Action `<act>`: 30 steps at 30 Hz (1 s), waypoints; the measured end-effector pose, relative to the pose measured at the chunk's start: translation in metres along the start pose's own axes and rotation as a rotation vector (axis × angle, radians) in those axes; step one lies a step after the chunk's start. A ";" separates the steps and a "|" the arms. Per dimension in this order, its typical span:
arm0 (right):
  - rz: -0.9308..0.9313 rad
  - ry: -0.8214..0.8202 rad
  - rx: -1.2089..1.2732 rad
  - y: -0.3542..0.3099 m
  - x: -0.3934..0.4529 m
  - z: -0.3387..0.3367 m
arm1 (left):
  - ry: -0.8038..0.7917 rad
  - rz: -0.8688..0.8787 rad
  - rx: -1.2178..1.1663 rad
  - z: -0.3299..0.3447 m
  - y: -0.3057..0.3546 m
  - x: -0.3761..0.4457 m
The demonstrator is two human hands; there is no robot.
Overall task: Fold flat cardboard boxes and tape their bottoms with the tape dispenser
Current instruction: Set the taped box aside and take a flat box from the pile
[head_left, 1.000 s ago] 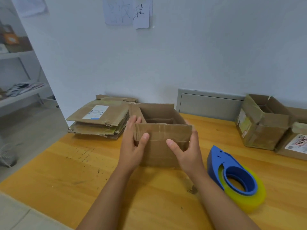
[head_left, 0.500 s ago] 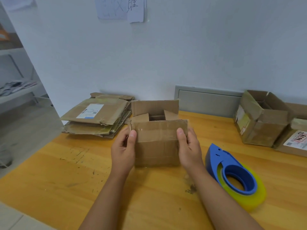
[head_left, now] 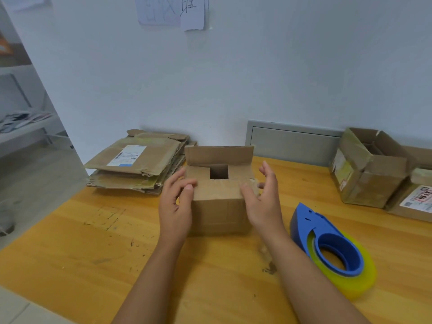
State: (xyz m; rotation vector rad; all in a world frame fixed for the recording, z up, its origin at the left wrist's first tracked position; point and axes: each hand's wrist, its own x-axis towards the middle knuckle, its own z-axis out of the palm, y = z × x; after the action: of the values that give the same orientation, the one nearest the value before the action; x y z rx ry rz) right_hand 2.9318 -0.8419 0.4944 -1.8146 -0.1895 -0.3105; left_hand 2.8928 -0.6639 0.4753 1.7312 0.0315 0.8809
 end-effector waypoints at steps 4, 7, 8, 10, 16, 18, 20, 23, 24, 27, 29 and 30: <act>-0.016 -0.153 -0.126 -0.019 0.032 -0.013 | -0.062 -0.006 0.040 0.001 -0.002 -0.003; -0.049 -0.289 -0.189 -0.027 0.049 -0.016 | -0.063 0.015 0.059 0.000 -0.002 -0.002; -0.074 -0.280 -0.200 -0.026 0.050 -0.016 | -0.060 0.024 0.067 -0.001 -0.003 -0.001; -0.160 -0.246 -0.244 -0.021 0.048 -0.019 | -0.051 0.043 0.092 -0.001 -0.002 0.000; -0.307 -0.312 -0.497 -0.005 0.025 -0.032 | -0.134 0.270 0.390 -0.002 0.008 0.017; -0.373 -0.341 -0.744 -0.015 0.022 -0.032 | -0.209 0.260 0.474 -0.002 0.011 0.022; -0.445 -0.410 -0.925 -0.026 0.021 -0.027 | -0.251 0.184 0.470 -0.004 0.011 0.023; -0.500 -0.569 -1.035 -0.033 0.019 -0.014 | -0.264 0.204 0.487 -0.004 0.009 0.022; -0.499 -0.608 -1.060 -0.033 0.019 -0.012 | -0.264 0.212 0.497 -0.003 0.009 0.023; -0.498 -0.619 -1.104 -0.031 0.021 -0.010 | -0.257 0.208 0.524 -0.003 0.009 0.022; -0.525 -0.611 -1.137 -0.033 0.022 -0.008 | -0.248 0.203 0.521 -0.002 0.009 0.021; -0.547 -0.613 -1.145 -0.034 0.022 -0.005 | -0.244 0.204 0.515 -0.002 0.009 0.022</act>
State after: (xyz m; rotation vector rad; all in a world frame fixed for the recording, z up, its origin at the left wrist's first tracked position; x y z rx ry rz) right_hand 2.9422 -0.8385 0.5339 -2.9432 -1.1328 -0.2396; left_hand 2.9036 -0.6558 0.4943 2.3480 -0.0889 0.8487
